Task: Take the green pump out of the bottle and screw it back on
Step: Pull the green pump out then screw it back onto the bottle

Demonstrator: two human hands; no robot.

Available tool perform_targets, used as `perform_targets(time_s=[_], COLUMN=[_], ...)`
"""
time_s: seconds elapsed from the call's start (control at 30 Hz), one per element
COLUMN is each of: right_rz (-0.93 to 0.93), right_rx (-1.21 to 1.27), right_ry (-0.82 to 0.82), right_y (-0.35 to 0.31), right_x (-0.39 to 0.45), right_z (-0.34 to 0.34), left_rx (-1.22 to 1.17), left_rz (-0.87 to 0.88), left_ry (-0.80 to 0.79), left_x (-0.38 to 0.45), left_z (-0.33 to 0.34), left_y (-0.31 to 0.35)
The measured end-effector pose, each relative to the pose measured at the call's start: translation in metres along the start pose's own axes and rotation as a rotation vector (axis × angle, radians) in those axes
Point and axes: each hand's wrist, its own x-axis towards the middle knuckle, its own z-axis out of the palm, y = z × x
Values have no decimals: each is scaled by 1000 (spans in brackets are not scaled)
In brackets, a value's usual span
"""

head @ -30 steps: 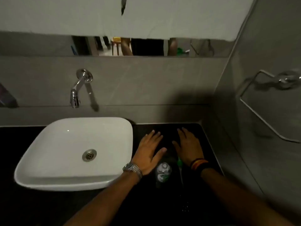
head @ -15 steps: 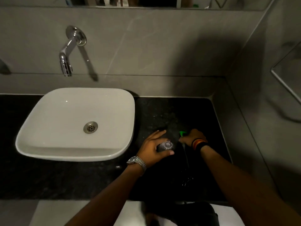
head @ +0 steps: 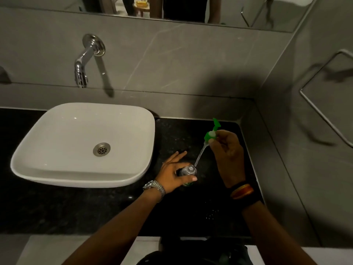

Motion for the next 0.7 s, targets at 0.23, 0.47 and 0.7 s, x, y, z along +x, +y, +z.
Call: perform_targets(time_s=[0.23, 0.47, 0.7], right_rz=[25, 85, 62], right_rx=[-9, -186, -450], right_ry=[-37, -159, -219], right_y=[26, 74, 94], right_x=[-12, -33, -39], right_z=[15, 17, 16], left_rx=[33, 50, 72], left_rz=[0, -11, 22], left_ry=[14, 6, -9], left_x=[-5, -4, 1], left_z=[-2, -1, -2], left_y=[5, 3, -5])
